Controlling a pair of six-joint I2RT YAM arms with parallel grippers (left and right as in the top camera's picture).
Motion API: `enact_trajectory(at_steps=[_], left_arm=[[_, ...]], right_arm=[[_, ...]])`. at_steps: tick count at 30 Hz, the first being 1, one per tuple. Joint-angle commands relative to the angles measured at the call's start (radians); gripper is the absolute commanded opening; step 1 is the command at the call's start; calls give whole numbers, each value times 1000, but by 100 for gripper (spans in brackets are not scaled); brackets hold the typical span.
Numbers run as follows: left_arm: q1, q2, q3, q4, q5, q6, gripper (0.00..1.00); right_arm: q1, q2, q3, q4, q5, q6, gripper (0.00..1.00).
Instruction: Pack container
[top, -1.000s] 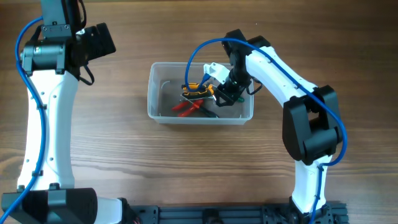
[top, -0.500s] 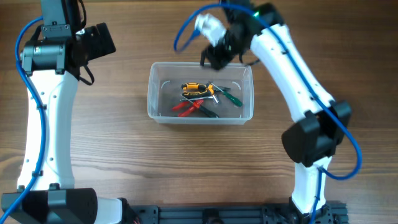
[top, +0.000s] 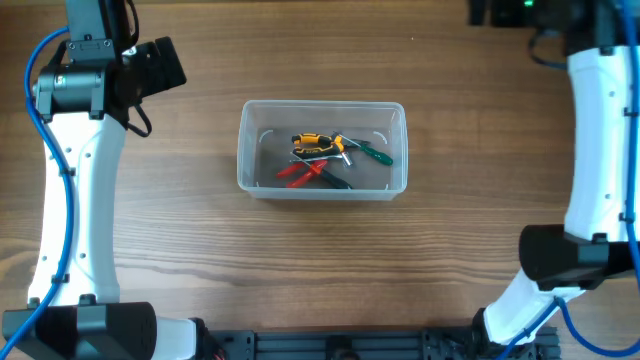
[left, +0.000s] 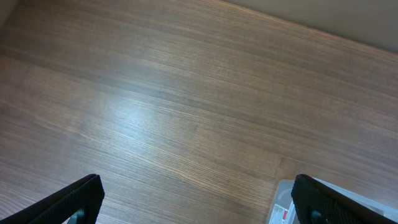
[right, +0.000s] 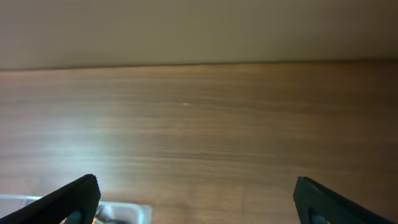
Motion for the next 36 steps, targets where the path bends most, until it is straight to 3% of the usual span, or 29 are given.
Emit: enact_trajectory(at_steps=[1,25,36], left_arm=[[3,-10,4,0,2,-19,100],[3,-10,4,0,2,-19,100],[3,-10,4,0,2,-19,100]], right_arm=[[11,1,9,2,-23,26,100],[12,1,8,2,-23,25,100],[12,-179,8,2,-23,25,100]])
